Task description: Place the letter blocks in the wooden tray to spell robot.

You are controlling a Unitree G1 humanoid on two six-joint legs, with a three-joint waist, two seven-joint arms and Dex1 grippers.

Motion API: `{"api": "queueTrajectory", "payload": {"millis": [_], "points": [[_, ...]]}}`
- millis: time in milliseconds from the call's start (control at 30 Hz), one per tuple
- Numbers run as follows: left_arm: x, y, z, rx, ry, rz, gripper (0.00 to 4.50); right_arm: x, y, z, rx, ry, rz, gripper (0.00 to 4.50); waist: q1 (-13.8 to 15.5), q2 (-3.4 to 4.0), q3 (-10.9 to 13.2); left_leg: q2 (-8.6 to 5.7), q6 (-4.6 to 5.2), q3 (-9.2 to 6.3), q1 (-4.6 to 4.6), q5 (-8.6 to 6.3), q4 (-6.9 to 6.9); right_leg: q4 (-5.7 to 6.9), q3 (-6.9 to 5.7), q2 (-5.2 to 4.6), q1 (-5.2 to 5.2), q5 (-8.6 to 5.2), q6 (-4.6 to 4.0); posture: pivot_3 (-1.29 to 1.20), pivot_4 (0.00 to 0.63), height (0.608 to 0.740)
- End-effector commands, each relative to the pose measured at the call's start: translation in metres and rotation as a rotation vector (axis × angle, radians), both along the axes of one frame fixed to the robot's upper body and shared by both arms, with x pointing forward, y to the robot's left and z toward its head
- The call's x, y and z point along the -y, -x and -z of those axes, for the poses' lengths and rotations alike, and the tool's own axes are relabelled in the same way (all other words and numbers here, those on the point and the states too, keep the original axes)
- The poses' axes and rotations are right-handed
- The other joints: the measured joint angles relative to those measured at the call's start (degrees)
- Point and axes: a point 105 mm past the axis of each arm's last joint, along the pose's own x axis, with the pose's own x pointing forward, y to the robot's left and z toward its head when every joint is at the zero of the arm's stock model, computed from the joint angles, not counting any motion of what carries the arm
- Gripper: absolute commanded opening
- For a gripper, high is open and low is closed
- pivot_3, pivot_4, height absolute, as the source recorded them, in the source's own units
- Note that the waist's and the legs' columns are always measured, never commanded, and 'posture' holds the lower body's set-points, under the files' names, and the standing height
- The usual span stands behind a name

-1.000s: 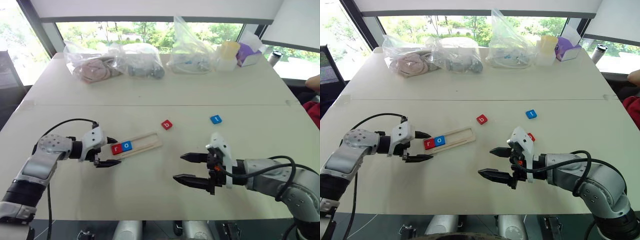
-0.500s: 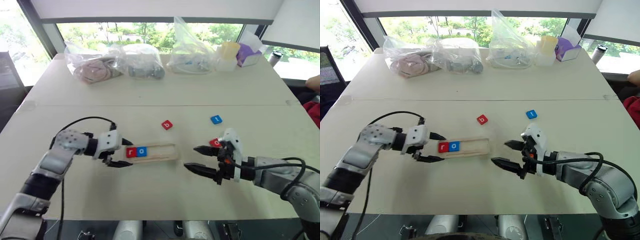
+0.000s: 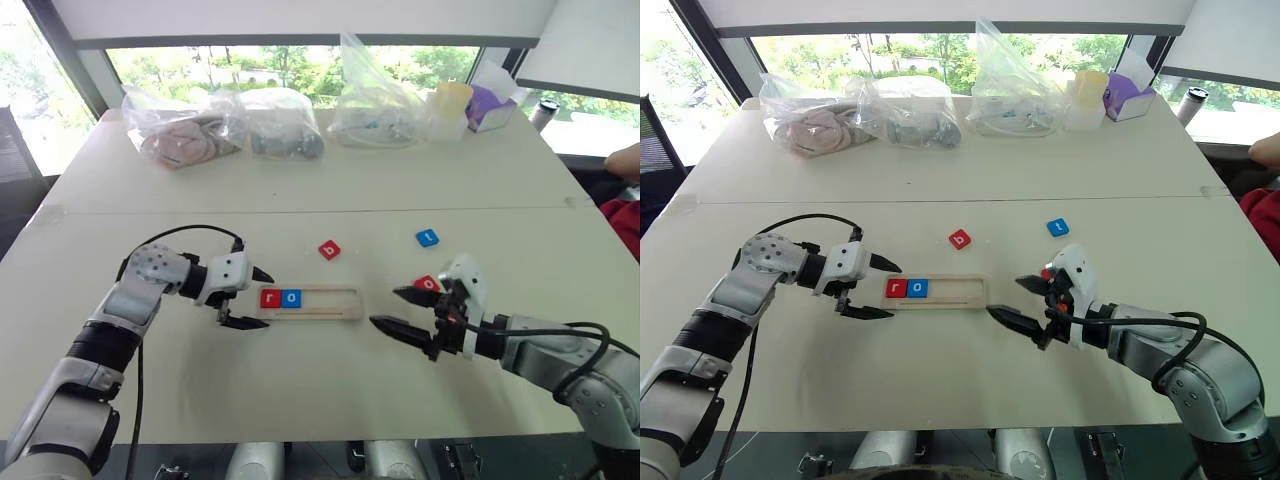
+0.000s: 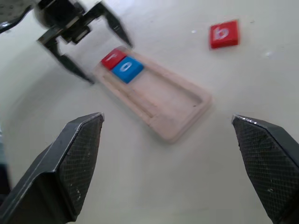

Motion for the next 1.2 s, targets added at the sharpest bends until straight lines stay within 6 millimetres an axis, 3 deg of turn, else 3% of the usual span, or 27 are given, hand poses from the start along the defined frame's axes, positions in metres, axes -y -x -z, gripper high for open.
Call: {"api": "queueTrajectory", "payload": {"millis": [33,200,333,400,533,733,867,1000,1133,1200], "points": [[-0.018,-0.004,-0.007,0.0,-0.021,-0.072,4.47,-0.012,-0.025,0.005,0.085,0.095,0.093,4.5,-0.3,-0.06,0.0,0.0,0.0,0.0,0.03,0.0,0.03,0.05,0.0,0.02,0.01,0.0,0.0,0.0,0.15,0.74],[-0.048,-0.004,-0.031,-0.009,0.009,-0.202,4.47,-0.049,-0.068,0.009,0.092,0.093,0.14,4.5,-1.6,-0.08,0.1,0.08,0.01,-0.03,0.07,0.01,0.05,0.32,0.07,0.24,-0.16,0.0,-0.13,0.0,0.15,0.74],[-0.06,-0.004,-0.045,0.003,0.05,-0.294,4.47,-0.064,-0.089,0.012,0.088,0.127,0.164,4.5,-1.0,-0.07,0.1,0.21,0.02,-0.04,0.03,0.01,-0.01,0.38,0.13,0.47,-0.25,0.22,-0.2,0.0,0.15,0.74],[-0.066,-0.004,-0.062,0.006,0.152,-0.391,4.47,-0.079,-0.099,0.014,0.084,0.154,0.142,4.5,-1.2,-0.08,0.1,0.22,0.05,-0.09,0.01,-0.01,-0.05,0.37,0.09,0.48,-0.25,0.19,-0.23,0.0,0.15,0.74],[-0.053,0.009,-0.096,-0.022,0.389,-0.488,4.47,-0.096,-0.108,0.019,0.071,0.196,0.094,4.5,-1.3,-0.12,0.1,0.43,0.05,-0.12,-0.08,-0.02,-0.05,0.36,0.13,0.48,-0.34,0.21,-0.22,0.0,0.15,0.74],[-0.046,0.018,-0.103,-0.005,0.487,-0.591,4.47,-0.103,-0.12,0.037,0.058,0.242,0.112,4.5,-1.4,-0.13,0.1,0.43,0.05,-0.14,0.06,-0.02,-0.05,0.37,0.16,0.51,-0.27,0.22,-0.23,0.0,0.15,0.74],[-0.045,0.02,-0.098,-0.001,0.486,-0.62,4.5,-0.099,-0.126,0.038,0.069,0.256,0.151,3.25,-1.5,-0.13,0.1,0.47,0.04,-0.11,0.13,-0.02,-0.05,0.38,0.16,0.72,-0.25,0.3,-0.38,0.0,0.15,0.74],[-0.04,0.018,-0.098,0.018,0.475,-0.606,4.5,-0.101,-0.127,0.034,0.077,0.249,0.152,1.34,-1.5,-0.13,0.1,0.58,0.04,-0.02,0.15,-0.01,-0.05,0.4,0.14,0.86,-0.25,0.29,-0.61,0.0,0.15,0.74],[-0.032,0.011,-0.103,0.037,0.502,-0.589,4.5,-0.099,-0.127,0.027,0.098,0.234,0.17,1.18,-1.4,-0.12,0.1,0.58,0.03,0.01,0.14,-0.01,-0.05,0.39,0.14,0.86,-0.26,0.3,-0.61,0.0,0.15,0.74],[-0.024,0.008,-0.105,0.042,0.507,-0.565,4.5,-0.089,-0.128,0.012,0.16,0.224,0.212,1.18,-1.4,-0.12,0.1,0.57,0.03,0.03,0.14,-0.01,-0.05,0.39,0.14,0.85,-0.26,0.34,-0.55,0.0,0.15,0.74]]}}
